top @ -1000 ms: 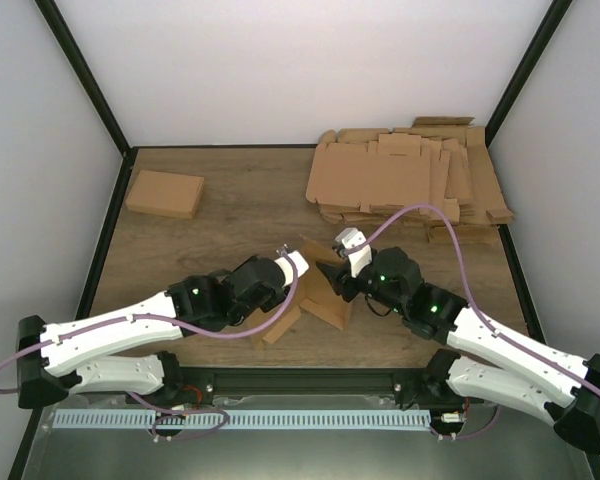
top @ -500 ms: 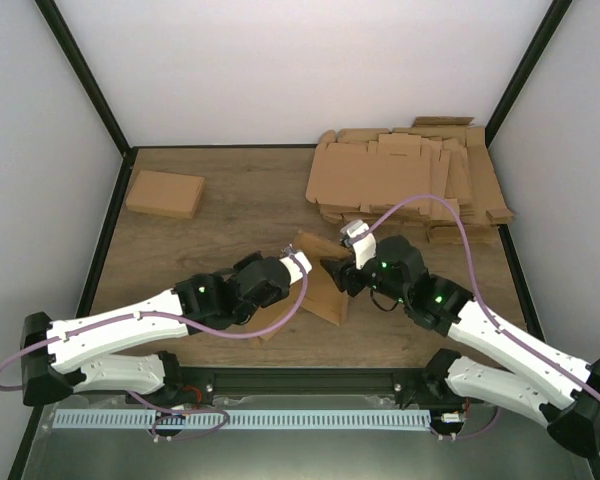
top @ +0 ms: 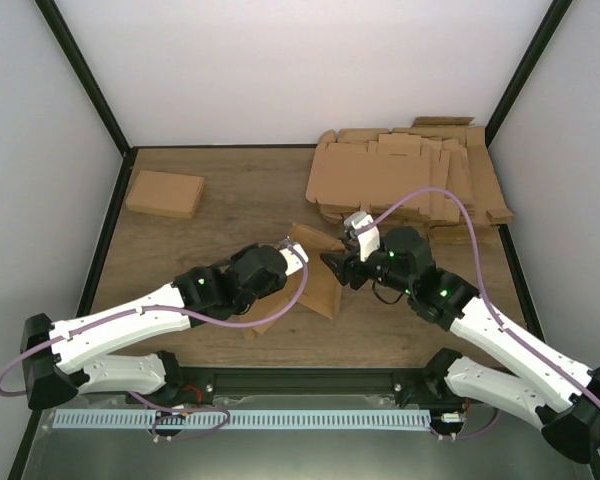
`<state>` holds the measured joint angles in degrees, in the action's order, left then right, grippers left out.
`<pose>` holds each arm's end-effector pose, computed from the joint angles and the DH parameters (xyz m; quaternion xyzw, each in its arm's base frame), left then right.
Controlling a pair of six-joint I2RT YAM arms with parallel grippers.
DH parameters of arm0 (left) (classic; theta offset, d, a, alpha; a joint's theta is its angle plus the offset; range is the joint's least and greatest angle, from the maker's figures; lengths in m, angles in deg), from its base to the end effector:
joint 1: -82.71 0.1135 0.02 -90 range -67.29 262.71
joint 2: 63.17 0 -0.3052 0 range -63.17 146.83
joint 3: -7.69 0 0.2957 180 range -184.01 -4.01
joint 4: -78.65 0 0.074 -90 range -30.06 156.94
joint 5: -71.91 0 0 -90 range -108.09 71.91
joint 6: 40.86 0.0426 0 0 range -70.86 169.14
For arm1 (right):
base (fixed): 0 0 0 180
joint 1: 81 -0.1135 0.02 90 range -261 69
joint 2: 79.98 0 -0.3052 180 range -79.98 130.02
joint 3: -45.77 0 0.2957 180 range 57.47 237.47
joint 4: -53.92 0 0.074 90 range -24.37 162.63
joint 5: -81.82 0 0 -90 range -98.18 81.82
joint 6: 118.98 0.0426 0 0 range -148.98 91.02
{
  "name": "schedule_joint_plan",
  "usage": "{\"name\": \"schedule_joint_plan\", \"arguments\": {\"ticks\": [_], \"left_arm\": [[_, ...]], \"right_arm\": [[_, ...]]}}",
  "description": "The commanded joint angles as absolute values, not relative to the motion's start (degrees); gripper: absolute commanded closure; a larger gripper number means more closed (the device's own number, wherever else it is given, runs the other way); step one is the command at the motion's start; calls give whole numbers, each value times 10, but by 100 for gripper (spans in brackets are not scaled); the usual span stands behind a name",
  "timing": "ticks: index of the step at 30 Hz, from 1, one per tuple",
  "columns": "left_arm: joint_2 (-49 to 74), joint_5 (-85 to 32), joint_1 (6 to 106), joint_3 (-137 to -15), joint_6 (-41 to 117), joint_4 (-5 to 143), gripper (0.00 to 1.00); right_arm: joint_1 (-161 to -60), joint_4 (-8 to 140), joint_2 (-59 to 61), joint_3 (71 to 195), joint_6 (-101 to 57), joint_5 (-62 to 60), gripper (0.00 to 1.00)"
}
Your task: Fold the paper box
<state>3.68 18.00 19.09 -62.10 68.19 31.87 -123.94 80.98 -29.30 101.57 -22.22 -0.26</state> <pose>0.1440 -0.2339 0.3342 0.4865 0.7370 0.1223 0.4530 0.1636 0.1602 0.3326 -0.2935 0.7739 0.2866 0.4825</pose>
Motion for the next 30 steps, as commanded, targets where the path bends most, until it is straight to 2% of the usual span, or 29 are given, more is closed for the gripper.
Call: {"name": "schedule_joint_plan", "arguments": {"ticks": [1,14,19,30], "left_arm": [[40,180,194,-632,695,328,96],[42,179,194,-634,688,326,96],[41,181,194,-633,686,324,96],[41,181,195,-631,689,327,96]], "right_arm": [[-1227,796,-299,1046,-208,-8,37],[-1217,822,-324,1040,-217,-60,37],[-1217,829,-343,1028,-226,-86,45],[-1217,802,-316,1005,-252,-75,53]]}}
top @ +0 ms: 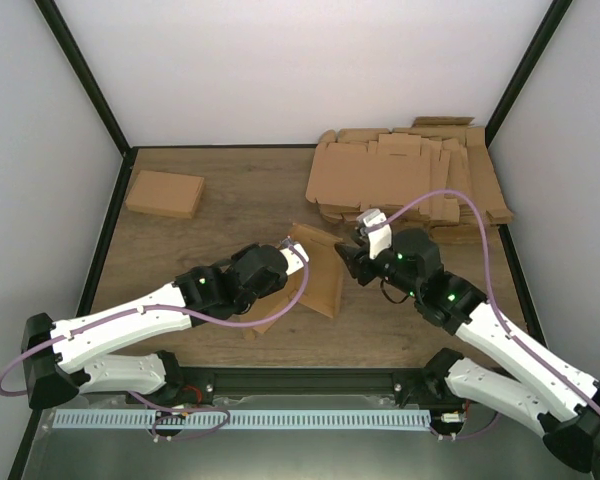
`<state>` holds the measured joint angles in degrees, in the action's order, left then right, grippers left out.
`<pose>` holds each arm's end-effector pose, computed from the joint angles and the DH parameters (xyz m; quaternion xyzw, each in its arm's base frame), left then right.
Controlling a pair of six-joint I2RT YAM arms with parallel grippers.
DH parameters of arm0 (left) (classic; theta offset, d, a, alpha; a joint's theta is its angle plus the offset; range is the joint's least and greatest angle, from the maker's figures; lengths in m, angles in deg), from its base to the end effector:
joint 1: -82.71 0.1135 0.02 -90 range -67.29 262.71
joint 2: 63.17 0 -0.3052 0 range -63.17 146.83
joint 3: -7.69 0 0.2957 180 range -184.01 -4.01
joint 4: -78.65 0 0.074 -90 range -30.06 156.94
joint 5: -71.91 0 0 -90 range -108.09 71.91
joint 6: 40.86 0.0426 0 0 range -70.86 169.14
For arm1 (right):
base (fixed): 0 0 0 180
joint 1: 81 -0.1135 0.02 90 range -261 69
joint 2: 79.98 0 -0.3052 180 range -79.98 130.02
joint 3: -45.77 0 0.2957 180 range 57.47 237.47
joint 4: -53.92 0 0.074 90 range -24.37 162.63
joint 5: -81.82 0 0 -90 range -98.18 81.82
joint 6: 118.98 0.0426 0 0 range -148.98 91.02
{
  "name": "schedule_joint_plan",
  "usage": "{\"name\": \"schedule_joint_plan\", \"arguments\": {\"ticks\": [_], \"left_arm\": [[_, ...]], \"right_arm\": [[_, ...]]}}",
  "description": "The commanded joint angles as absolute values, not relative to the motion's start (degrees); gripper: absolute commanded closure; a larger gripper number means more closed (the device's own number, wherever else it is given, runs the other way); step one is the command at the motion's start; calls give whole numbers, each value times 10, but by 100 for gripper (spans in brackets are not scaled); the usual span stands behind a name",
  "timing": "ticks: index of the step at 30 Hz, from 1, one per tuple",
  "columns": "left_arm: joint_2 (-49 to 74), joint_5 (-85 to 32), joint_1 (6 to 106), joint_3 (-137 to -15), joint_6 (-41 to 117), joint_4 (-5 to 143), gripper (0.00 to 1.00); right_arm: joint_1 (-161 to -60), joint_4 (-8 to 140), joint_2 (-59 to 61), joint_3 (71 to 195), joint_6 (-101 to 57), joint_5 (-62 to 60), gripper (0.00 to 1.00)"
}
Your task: Fold the paper box
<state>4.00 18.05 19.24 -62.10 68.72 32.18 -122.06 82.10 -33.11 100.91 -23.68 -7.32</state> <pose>0.1454 -0.2350 0.3332 0.4888 0.7354 0.1254 0.4523 0.1606 0.1408 0.3391 -0.2555 0.7778 0.2317 0.5254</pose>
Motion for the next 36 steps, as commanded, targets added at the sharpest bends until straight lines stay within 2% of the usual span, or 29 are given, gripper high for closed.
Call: {"name": "schedule_joint_plan", "arguments": {"ticks": [1,14,18,26,28,33,36], "left_arm": [[40,180,194,-632,688,327,96],[39,164,194,-630,684,328,96],[41,159,194,-632,681,326,96],[41,139,194,-637,666,318,94],[39,134,194,-639,660,316,91],[27,112,194,-638,650,317,77],[21,81,199,-656,621,310,61]], "right_arm": [[-1217,797,-311,1005,-255,-75,53],[-1217,777,-271,1000,-285,-30,64],[-1217,778,-278,993,-287,-25,72],[-1217,781,-274,978,-305,16,73],[-1218,778,-277,971,-311,26,74],[-1224,720,-316,928,-317,42,86],[-1230,709,-322,918,-326,40,88]]}}
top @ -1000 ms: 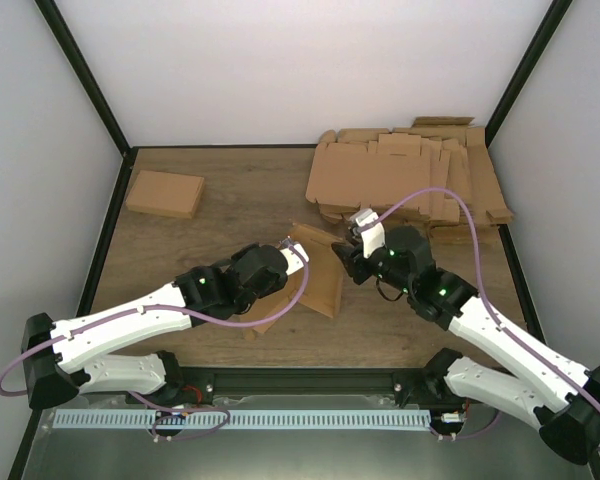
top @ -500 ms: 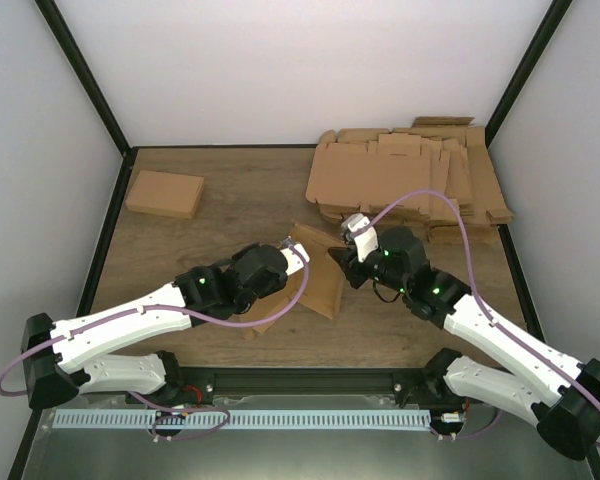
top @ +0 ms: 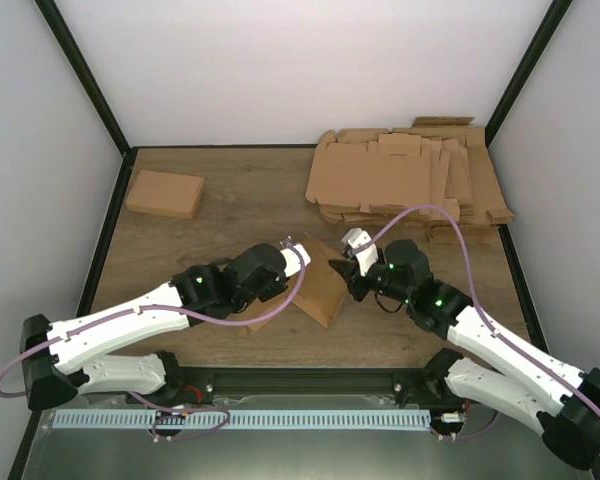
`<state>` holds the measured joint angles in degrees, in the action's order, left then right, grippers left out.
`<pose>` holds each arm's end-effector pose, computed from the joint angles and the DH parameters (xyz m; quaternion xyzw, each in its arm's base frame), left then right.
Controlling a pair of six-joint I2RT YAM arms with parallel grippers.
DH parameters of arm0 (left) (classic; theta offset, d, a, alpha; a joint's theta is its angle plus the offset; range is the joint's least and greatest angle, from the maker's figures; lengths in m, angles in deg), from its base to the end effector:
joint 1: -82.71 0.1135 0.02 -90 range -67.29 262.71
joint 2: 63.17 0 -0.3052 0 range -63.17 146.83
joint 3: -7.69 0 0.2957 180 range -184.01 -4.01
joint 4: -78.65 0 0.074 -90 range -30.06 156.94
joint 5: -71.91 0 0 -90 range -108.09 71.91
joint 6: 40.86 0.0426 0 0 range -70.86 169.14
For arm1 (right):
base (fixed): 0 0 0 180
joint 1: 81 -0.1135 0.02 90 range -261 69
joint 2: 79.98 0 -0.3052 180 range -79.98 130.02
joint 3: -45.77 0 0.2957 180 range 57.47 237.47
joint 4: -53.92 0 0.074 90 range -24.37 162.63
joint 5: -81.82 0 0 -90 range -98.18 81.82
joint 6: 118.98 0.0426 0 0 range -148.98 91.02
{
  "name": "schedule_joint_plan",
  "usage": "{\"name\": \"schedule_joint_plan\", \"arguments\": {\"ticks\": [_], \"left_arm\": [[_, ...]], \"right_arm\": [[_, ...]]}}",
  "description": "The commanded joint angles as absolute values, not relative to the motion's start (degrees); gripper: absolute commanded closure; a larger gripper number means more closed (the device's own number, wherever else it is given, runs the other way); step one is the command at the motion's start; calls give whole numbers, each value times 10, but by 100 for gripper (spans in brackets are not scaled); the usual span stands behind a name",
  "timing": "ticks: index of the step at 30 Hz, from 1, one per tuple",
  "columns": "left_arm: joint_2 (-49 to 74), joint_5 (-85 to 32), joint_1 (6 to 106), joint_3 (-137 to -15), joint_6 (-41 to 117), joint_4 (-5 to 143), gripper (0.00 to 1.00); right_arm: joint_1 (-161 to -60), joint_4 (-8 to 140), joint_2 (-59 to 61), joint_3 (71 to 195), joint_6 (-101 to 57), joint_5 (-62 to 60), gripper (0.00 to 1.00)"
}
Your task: Fold the paper box
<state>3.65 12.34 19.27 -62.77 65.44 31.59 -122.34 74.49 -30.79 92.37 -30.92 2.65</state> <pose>0.1424 -0.2367 0.3367 0.4885 0.7468 0.0684 0.4461 0.1617 0.1529 0.2856 -0.3547 0.7532 0.2590 0.4897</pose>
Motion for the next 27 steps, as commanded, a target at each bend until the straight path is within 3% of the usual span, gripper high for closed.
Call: {"name": "schedule_joint_plan", "arguments": {"ticks": [1,7,13,18,23,27], "left_arm": [[19,60,206,-666,613,306,56],[-5,-60,278,-714,566,314,29],[-23,-234,421,-768,495,322,18],[16,-400,583,-777,446,306,18],[37,-604,727,-692,368,400,26],[57,-717,761,-618,303,495,31]], "right_arm": [[-1234,711,-321,920,-329,39,88],[-1265,713,-310,926,-345,1,91],[-1280,720,-301,934,-357,-25,98],[-1289,730,-285,957,-364,-43,99],[-1293,730,-286,963,-380,-51,99],[-1293,728,-287,964,-386,-50,99]]}}
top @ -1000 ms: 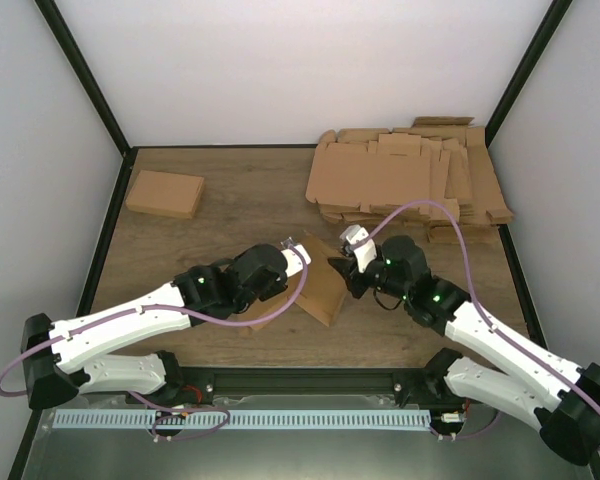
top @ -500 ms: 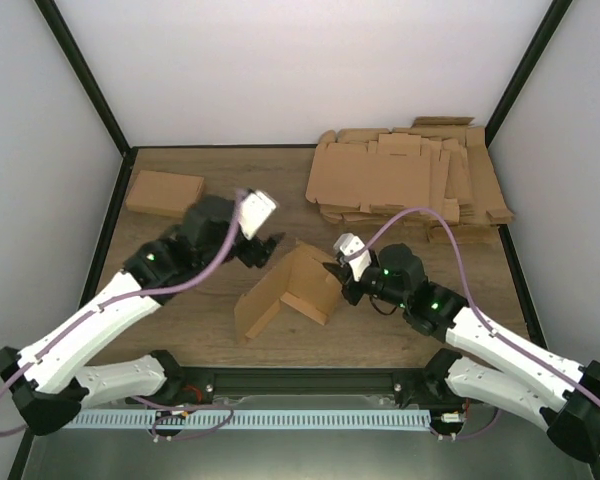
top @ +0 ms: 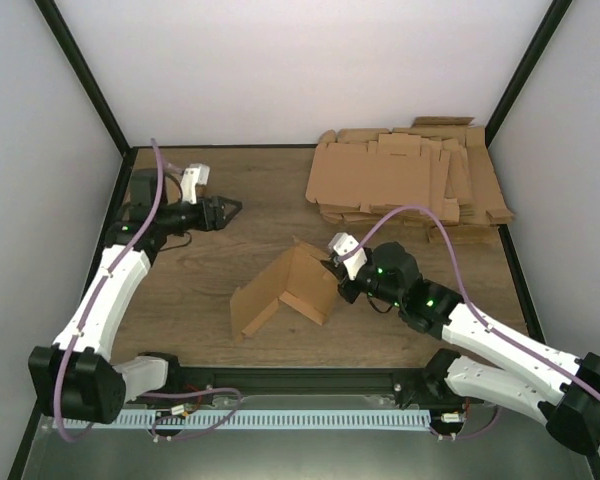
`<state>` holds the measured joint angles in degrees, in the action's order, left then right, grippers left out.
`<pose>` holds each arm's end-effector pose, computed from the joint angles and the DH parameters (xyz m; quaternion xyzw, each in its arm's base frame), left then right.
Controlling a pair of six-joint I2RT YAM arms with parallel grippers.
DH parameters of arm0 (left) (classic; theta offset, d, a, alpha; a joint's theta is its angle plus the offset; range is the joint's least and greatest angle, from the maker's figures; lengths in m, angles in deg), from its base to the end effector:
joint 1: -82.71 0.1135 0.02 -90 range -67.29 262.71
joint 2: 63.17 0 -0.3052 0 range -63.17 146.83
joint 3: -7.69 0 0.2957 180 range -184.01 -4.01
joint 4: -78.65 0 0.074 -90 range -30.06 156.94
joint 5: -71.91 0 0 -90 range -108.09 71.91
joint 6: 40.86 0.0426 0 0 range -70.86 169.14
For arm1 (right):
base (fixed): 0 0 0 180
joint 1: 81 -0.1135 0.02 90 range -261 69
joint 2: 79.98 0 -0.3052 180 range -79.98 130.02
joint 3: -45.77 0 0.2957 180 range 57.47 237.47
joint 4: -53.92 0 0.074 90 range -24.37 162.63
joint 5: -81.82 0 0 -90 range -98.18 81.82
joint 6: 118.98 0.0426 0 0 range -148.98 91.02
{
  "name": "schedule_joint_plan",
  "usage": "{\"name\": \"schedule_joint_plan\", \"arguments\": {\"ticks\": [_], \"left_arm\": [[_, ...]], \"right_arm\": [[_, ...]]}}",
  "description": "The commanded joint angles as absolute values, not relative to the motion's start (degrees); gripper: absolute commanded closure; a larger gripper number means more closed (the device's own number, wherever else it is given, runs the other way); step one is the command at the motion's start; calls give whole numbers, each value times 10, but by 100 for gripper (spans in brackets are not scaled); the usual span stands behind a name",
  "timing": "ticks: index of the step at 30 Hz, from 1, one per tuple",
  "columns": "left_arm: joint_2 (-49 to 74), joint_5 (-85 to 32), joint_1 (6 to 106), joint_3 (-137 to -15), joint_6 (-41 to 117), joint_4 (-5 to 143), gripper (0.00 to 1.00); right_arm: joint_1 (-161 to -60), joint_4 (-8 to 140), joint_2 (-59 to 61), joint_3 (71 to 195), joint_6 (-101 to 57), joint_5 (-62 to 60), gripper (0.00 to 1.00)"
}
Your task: Fold the paper box
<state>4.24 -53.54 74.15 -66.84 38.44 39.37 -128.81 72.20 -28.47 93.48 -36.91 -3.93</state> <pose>0.2813 -0.0673 0.3741 0.1316 0.8363 -0.3398 0.4096 0.1542 0.1748 0.2890 -0.4058 0.7230 0.2193 0.5143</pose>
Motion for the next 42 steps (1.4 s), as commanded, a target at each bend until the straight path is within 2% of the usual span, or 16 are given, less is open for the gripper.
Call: {"name": "schedule_joint_plan", "arguments": {"ticks": [1,5,9,13,24,42], "left_arm": [[62,-737,761,-603,286,514,32],[70,-777,756,-564,232,577,32],[91,-798,740,-561,230,581,43],[109,-805,703,-564,241,585,50],[165,-805,616,-641,394,439,64],[204,-728,602,-653,443,371,71]], "right_arm": [[-1293,727,-285,964,-386,-50,99],[-1294,724,-282,963,-387,-48,99],[-1295,719,-278,962,-389,-44,99],[-1296,719,-272,966,-392,-44,99],[-1298,718,-266,970,-394,-45,99],[-1311,704,-256,972,-414,-59,97]]}}
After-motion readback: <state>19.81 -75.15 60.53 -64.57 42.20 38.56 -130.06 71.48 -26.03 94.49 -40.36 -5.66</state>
